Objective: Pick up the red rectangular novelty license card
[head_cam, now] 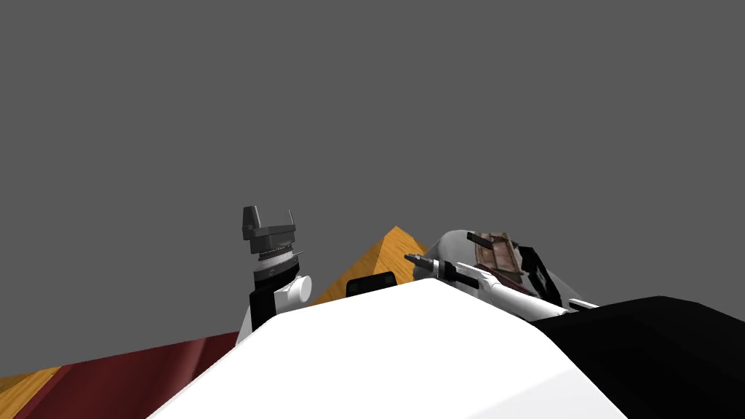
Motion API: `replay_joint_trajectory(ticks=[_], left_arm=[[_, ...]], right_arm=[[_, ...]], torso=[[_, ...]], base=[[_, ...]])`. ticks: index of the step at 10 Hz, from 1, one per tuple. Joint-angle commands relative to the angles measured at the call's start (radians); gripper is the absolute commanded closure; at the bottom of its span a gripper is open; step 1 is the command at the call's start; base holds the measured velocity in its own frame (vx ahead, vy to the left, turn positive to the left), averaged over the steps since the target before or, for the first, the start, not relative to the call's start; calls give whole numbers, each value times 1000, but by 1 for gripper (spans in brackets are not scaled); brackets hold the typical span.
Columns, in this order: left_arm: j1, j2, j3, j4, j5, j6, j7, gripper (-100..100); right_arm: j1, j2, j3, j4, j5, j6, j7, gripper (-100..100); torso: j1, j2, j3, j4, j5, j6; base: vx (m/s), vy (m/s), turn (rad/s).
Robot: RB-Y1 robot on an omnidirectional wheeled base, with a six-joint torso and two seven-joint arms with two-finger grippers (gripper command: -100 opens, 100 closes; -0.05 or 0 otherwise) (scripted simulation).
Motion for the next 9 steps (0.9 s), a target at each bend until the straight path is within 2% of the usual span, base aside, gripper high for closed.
replay_joint_trajectory(ticks=[1, 2, 3, 4, 5, 6, 7, 8, 9], left_arm=[[0, 0, 0, 0, 0, 0, 0, 0], [0, 0, 0, 0, 0, 0, 0, 0], [0, 0, 0, 0, 0, 0, 0, 0], [0, 0, 0, 0, 0, 0, 0, 0], [0, 0, 0, 0, 0, 0, 0, 0], [0, 0, 0, 0, 0, 0, 0, 0], [0, 0, 0, 0, 0, 0, 0, 0], [0, 0, 0, 0, 0, 0, 0, 0], [0, 0, 0, 0, 0, 0, 0, 0]], right_arm=[[-5, -45, 30, 24, 15, 4, 0, -100], [-15, -76, 70, 67, 42, -3, 1, -100], [-15, -90, 70, 67, 42, -3, 1, -100], [-26, -125, 110, 109, 71, -10, 2, -100], [-26, -133, 110, 109, 71, -10, 2, -100], [-35, -170, 150, 144, 99, -16, 2, -100], [-35, -176, 150, 150, 99, -16, 2, -100], [-45, -207, 189, 189, 129, -22, 2, -100], [-45, -217, 189, 189, 129, -22, 2, -100]], torso=[[0, 0, 0, 0, 0, 0], [0, 0, 0, 0, 0, 1], [-1, 1, 0, 0, 0, 1], [-1, 2, 1, 0, 0, 1], [0, 2, 1, 0, 0, 0], [0, 2, 1, 0, 0, 1], [-1, 2, 1, 0, 0, 0], [-1, 3, 1, 1, 0, 1], [-1, 3, 2, 1, 0, 1]], base=[[50, -16, 124], [46, -23, 169], [31, -20, 88], [26, -14, 187], [22, -21, 81], [24, -26, 154], [22, -30, 95], [16, -38, 132], [10, -34, 72]])
